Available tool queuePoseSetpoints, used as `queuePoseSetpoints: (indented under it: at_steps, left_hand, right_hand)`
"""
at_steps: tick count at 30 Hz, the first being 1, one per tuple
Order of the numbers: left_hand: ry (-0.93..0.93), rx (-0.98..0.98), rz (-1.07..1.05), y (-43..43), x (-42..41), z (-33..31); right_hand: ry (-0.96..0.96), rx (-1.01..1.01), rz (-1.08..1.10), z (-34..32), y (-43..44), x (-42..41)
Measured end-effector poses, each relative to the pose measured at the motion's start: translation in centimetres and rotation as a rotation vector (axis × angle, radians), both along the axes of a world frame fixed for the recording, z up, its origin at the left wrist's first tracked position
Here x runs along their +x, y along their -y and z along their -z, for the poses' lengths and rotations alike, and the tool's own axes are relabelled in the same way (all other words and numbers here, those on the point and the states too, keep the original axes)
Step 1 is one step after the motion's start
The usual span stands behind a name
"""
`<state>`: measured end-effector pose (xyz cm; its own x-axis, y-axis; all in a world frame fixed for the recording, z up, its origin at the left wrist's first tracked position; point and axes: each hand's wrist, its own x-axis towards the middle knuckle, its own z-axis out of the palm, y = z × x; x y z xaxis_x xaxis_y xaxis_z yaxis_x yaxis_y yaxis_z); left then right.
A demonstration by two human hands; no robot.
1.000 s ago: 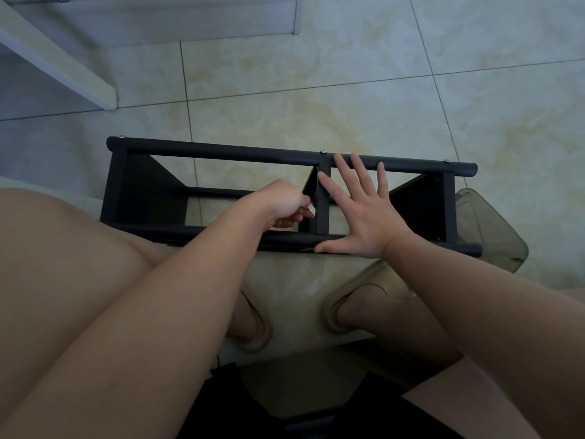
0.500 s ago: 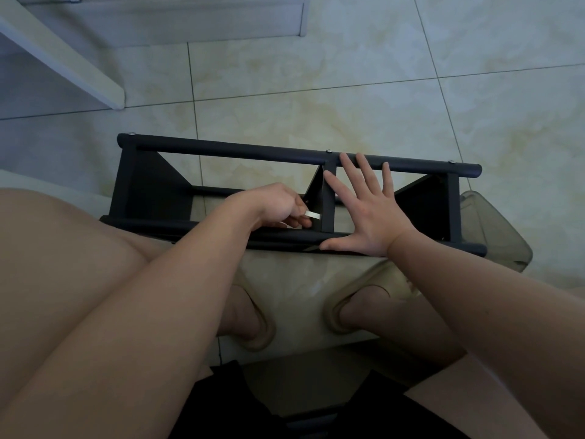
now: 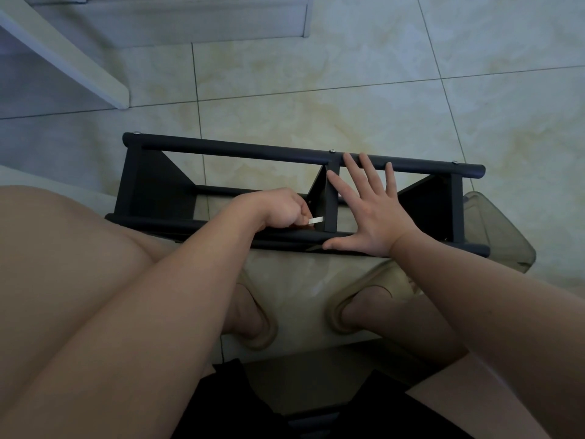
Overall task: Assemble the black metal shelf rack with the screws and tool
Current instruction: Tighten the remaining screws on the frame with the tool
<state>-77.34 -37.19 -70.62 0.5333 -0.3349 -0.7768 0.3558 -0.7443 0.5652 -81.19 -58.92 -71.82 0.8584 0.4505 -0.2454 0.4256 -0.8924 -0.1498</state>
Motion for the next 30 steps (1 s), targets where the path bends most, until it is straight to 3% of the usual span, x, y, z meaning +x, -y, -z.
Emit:
queuePoseSetpoints:
  at_steps: [4, 8, 14, 16, 21, 27, 30]
  left_hand:
    - [0.004, 0.034, 0.033, 0.3, 0.0, -0.4]
    - [0.076, 0.266, 0.213, 0.7, 0.9, -1.9]
    - [0.444, 0.419, 0.243, 0.5, 5.1, -5.8]
    - [0.55, 0.483, 0.287, 0.6, 6.4, -6.8]
    - [0.448, 0.475, 0.311, 0.4, 8.3, -6.8]
    - [0.262, 0.427, 0.374, 0.2, 9.8, -4.8]
    - [0.234, 0.377, 0.208, 0.1, 10.2, -3.6]
  right_hand:
    - [-0.003, 0.016, -0.003, 0.1, 0.1, 0.0]
    - [-0.056, 0.025, 0.011, -0.2, 0.3, 0.3]
    - [-0.175, 0.198, 0.231, -2.8, -0.4, 3.5]
    - [-0.196, 0.172, 0.249, -3.8, -0.1, 5.5]
    - [-0.307, -0.064, 0.293, -4.5, 2.0, 7.8]
    - [-0.318, -0.166, 0.352, -3.7, 2.1, 8.7]
    - [-0.274, -0.176, 0.348, -3.5, 1.6, 9.1]
